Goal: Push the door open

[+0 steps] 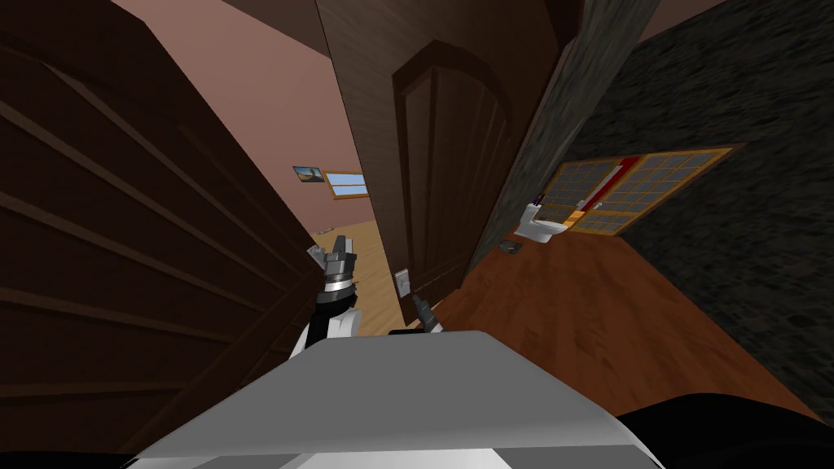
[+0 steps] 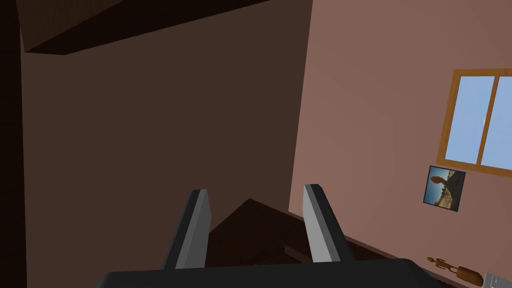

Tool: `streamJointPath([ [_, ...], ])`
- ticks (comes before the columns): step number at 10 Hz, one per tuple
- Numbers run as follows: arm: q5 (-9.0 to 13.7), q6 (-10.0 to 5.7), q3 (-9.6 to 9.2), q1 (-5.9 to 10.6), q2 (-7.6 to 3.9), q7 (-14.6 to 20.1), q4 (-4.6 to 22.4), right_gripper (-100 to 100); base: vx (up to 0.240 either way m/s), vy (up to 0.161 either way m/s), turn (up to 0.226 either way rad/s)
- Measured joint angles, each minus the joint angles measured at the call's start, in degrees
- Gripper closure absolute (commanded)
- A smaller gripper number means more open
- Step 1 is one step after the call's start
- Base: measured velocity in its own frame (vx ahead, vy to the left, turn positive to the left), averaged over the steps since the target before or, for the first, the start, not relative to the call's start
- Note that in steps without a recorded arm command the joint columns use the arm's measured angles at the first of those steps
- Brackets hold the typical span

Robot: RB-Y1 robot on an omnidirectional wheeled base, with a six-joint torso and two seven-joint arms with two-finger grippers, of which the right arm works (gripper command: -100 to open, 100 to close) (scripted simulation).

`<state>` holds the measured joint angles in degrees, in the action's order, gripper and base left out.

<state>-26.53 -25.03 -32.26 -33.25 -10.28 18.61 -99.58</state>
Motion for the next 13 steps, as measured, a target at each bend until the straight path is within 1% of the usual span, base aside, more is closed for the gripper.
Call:
streamJointPath([
  [1, 0.0, 0.0, 0.0, 0.0, 0.0, 0.0, 0.0, -100, -0.12, 0.053, -0.166],
  [2, 0.08, 0.12, 0.48, -0.23, 0.35, -0.15, -0.19, -100, -0.229, 0.056, -0.207],
  [3, 0.21, -0.04, 1.1, -0.71, 0.71, -0.44, -0.18, -100, -0.102, 0.02, -0.036],
  [4, 0.23, -0.1, 1.17, -0.79, 0.74, -0.52, -0.17, -100, 0.077, 0.062, 0.042],
  [7, 0.32, 0.9, 1.18, -0.18, 1.28, -0.58, -0.2, -100, 0.188, 0.102, 0.029],
  [9, 0.42, 1.64, 1.27, 0.53, 1.95, -0.73, 0.17, -100, 0.18, 0.129, 0.022],
  [10, 0.52, 1.81, 1.42, 0.86, 2.25, -0.81, 0.52, -100, 0.088, 0.047, 0.003],
  [11, 0.53, 1.83, 1.43, 0.91, 2.3, -0.83, 0.56, 100, -0.008, -0.003, -0.007],
  [13, 0.52, 1.81, 1.41, 0.88, 2.27, -0.81, 0.52, 100, -0.034, -0.019, 0.001],
])
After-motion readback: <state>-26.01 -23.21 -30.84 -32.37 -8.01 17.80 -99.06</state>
